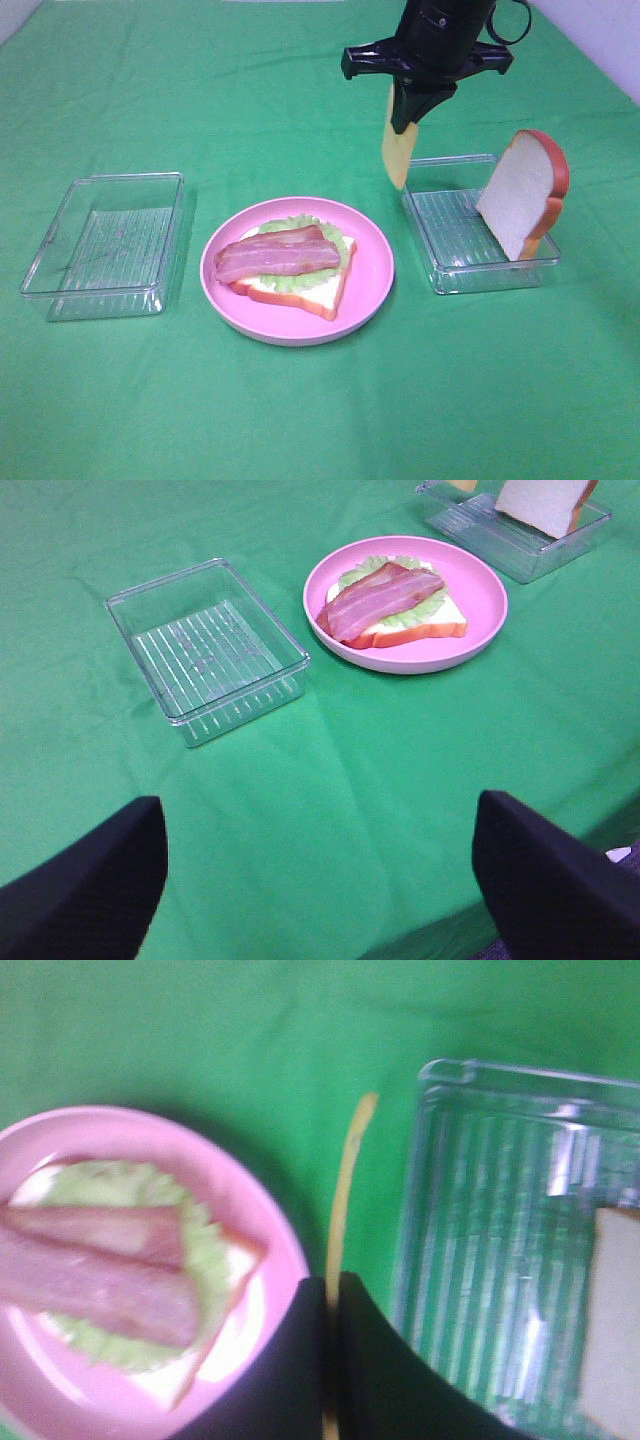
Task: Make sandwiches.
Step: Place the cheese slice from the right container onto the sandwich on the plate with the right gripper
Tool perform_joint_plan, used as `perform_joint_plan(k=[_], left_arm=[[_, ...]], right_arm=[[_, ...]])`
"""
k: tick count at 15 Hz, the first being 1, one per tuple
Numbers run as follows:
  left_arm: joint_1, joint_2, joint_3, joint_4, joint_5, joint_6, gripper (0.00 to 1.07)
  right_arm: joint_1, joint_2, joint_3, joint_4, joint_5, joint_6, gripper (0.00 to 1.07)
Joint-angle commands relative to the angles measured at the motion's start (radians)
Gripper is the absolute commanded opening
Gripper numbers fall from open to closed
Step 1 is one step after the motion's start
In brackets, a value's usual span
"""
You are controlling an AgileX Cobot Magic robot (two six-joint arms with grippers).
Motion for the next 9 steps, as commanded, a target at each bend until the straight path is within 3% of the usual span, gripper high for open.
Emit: perform_joint_plan(k=[1, 4, 5, 7, 9], left_arm=[[-0.002, -0.021, 0.001, -0.004, -0.010, 0.002, 0.79], [-0.002, -0.021, 0.001, -0.004, -0.010, 0.002, 0.79], [-0.002, -0.021, 0.001, -0.004, -0.010, 0.002, 0.79], [-0.002, -0.021, 0.001, -0.004, -0.010, 0.002, 0.79], [-0.002, -0.021, 0.001, -0.004, -0.010, 0.002, 0.79]], right_arm=[[-0.001, -0.008, 0.004, 0.275, 0.067, -0.166, 0.00], [0.000, 0.037, 0.102, 0.691, 0.068, -0.384, 0.00], [0.000, 0.037, 0.102, 0.691, 0.068, -0.384, 0.00], [0.000, 0.101, 0.142, 0.840, 0.064, -0.426, 0.00], [0.000, 0.154, 0.173, 0.874, 0.009, -0.444, 0.00]])
